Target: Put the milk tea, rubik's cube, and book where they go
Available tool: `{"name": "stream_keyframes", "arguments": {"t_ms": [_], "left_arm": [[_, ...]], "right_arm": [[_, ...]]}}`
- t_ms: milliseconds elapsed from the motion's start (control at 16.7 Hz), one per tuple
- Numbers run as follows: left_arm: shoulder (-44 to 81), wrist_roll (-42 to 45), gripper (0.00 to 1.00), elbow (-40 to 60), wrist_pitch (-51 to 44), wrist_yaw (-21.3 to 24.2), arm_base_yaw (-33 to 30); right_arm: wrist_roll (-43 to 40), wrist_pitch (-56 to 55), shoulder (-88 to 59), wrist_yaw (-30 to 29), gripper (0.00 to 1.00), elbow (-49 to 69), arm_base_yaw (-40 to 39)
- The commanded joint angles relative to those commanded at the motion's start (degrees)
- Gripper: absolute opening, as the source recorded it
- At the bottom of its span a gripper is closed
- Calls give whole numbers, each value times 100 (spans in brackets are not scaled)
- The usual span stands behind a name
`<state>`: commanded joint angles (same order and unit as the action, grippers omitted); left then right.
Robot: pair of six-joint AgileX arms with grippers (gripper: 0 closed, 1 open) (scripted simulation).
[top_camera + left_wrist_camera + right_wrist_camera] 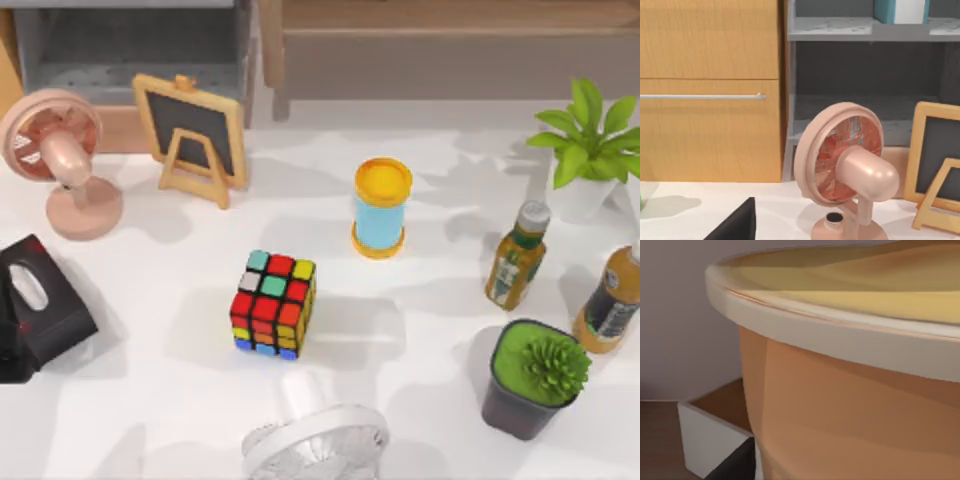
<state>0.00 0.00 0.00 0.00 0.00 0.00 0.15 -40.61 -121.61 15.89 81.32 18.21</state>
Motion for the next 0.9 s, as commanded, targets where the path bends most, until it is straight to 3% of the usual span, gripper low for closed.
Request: {"name": "stream_keyframes", "arguments": {"t_ms": [120,900], "left_arm": [[0,0,100,0,0,0,0],[0,0,100,0,0,0,0]], "right_arm": [[0,0,0,0,100,0,0],[0,0,0,0,2,0,0]]}}
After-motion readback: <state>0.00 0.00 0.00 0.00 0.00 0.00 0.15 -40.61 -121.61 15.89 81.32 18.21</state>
